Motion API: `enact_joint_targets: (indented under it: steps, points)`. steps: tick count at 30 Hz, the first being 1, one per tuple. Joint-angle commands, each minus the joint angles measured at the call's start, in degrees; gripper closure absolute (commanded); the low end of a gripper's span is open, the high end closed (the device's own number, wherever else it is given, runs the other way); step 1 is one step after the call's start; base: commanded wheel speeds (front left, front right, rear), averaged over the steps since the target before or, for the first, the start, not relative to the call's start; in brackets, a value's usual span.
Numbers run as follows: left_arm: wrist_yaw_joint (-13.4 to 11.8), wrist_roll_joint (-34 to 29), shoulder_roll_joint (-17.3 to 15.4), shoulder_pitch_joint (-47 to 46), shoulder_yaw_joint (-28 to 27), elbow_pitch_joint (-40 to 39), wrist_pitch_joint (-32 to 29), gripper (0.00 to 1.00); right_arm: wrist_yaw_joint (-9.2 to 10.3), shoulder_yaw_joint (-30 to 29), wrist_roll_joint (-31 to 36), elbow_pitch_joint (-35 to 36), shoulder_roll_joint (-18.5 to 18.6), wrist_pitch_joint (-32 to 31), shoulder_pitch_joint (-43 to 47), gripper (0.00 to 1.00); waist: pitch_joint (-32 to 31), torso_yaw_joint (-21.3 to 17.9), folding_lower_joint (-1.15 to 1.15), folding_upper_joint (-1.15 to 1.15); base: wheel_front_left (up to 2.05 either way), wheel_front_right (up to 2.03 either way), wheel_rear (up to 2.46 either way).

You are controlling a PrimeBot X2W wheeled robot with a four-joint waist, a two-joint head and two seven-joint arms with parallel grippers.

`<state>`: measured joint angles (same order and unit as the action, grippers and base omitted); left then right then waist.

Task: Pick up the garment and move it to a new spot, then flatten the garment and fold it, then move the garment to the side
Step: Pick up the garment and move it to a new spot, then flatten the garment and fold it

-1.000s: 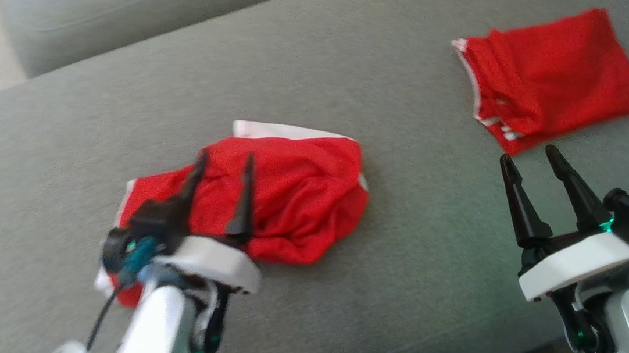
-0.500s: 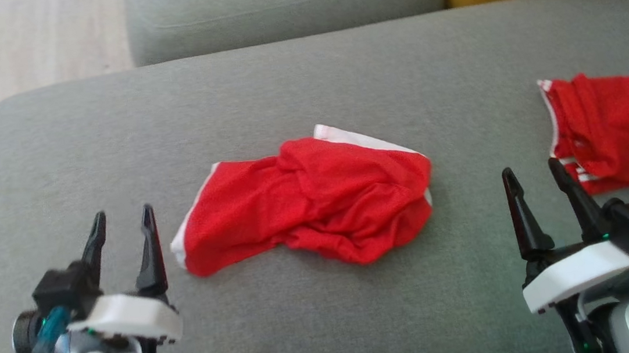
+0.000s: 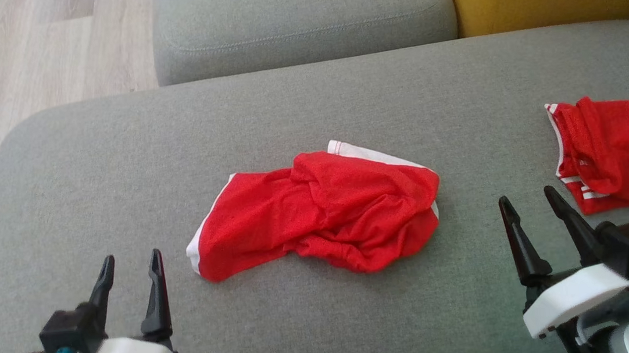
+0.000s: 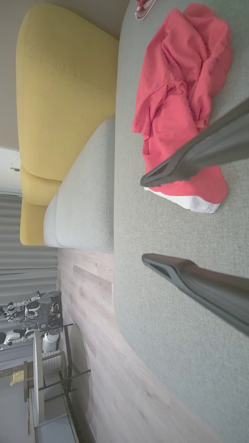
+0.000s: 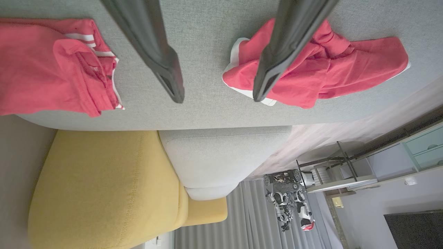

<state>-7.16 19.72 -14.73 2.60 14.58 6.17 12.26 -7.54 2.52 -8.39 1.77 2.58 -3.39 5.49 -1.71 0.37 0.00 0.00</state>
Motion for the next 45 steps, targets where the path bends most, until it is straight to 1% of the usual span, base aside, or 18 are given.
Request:
enact_joint_targets:
  steps: [1, 6, 12, 24, 37, 45]
  points:
    - [-0.37, -0.33, -1.76, -1.73, -1.8, -2.32, 0.0, 0.0, 0.05, 0.96, 0.45, 2.46, 0.3, -0.04, -1.69, 0.0, -0.29, -0.1, 0.0, 0.0, 0.0, 0.0, 0.0]
    - [-1.32, -0.92, -2.23, 0.51, -1.02, -4.39, -1.35, 0.0, 0.05, 0.47, 0.87, 2.73, 0.3, -0.54, -0.41, 0.0, -1.24, -0.1, 0.0, 0.0, 0.0, 0.0, 0.0]
    - [-1.4, -0.88, -2.84, 1.72, -0.52, -5.26, -2.22, 0.0, 0.05, 0.33, 1.05, 2.99, 0.3, -1.03, 0.35, 0.0, -1.85, 0.0, 0.0, 0.0, 0.0, 0.0, 0.0]
    - [-1.7, -0.42, -3.07, 2.36, -0.05, -5.91, -2.77, 0.0, 0.05, 0.2, 0.88, 3.36, 0.3, -1.31, 0.65, 0.0, -1.73, 0.15, 0.0, 0.0, 0.0, 0.0, 0.0]
    - [-2.62, -0.5, -3.3, 2.5, 0.44, -7.26, -3.33, 0.0, 0.05, 0.21, 0.5, 3.05, 0.3, -1.26, 0.54, 0.0, -1.29, 0.27, 0.0, 0.0, 0.0, 0.0, 0.0]
    - [-2.84, -0.49, -3.5, 1.93, 0.69, -7.47, -3.4, 0.0, 0.05, 0.19, 0.32, 2.6, 0.3, -1.2, 0.33, 0.0, -0.83, 0.96, 0.0, 0.0, 0.0, 0.0, 0.0]
